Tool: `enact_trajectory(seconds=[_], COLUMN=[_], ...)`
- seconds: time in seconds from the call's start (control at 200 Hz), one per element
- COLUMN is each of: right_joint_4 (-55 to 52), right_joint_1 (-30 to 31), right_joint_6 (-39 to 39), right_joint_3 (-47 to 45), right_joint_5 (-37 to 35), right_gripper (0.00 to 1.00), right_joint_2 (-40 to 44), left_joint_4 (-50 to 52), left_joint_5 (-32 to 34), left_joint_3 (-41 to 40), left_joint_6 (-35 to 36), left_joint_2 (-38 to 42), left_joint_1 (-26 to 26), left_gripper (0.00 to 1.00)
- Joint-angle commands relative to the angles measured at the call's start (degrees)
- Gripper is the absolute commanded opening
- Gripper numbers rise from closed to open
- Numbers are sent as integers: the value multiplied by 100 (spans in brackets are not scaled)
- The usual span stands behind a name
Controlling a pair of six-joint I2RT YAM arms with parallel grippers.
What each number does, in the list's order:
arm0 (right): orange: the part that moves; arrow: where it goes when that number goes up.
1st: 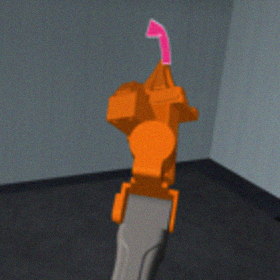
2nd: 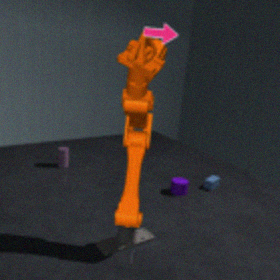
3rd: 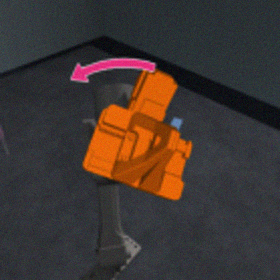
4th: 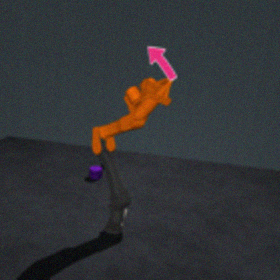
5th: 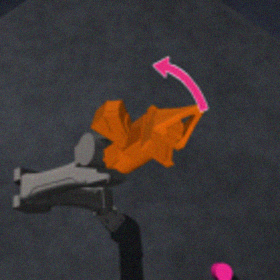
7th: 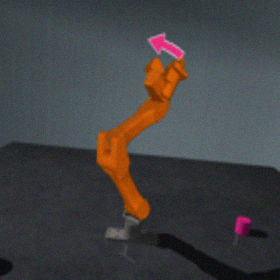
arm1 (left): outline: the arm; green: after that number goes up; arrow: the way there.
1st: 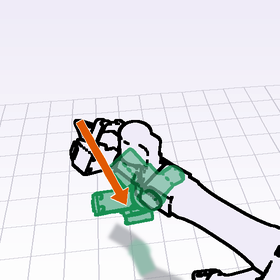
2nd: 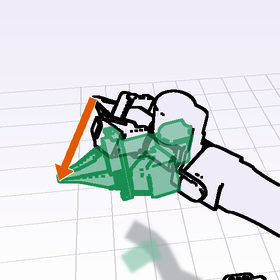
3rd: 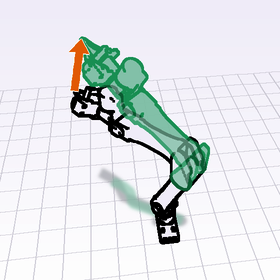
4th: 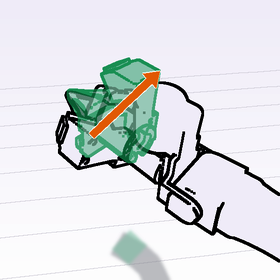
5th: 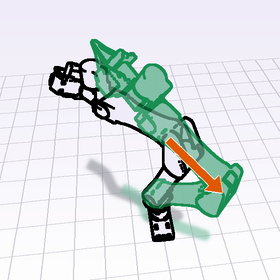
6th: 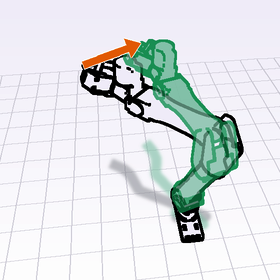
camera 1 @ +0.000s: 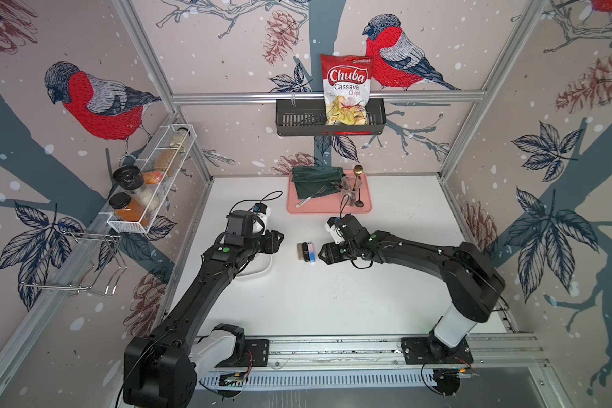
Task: Put the lipstick into the storage box
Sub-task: Pick up the lipstick at the center of the board.
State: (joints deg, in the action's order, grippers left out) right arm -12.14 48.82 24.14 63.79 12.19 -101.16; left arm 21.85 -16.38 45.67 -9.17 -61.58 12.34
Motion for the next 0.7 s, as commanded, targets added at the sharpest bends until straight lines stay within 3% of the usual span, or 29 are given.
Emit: enact_trajectory(seconds=[0.0, 0.225, 0.695], right_joint_4=[-192, -388, -570], right_joint_1=[159, 346, 447], right_joint_6=[-167, -203, -146], right_joint_3=[496, 991, 1293], right_joint_5=[-400, -738, -1012], right_gripper=[63, 58, 50], right_joint_2=[-462, -968, -1336], left_joint_4=[23, -295, -270], left_joint_5=[8, 187, 153], left_joint_3=[-174, -537, -514], left_joint_6=[-50, -190, -103], left_joint_2=[156, 601, 472], left_joint_1=[14, 14, 5], left_gripper=[57, 62, 63])
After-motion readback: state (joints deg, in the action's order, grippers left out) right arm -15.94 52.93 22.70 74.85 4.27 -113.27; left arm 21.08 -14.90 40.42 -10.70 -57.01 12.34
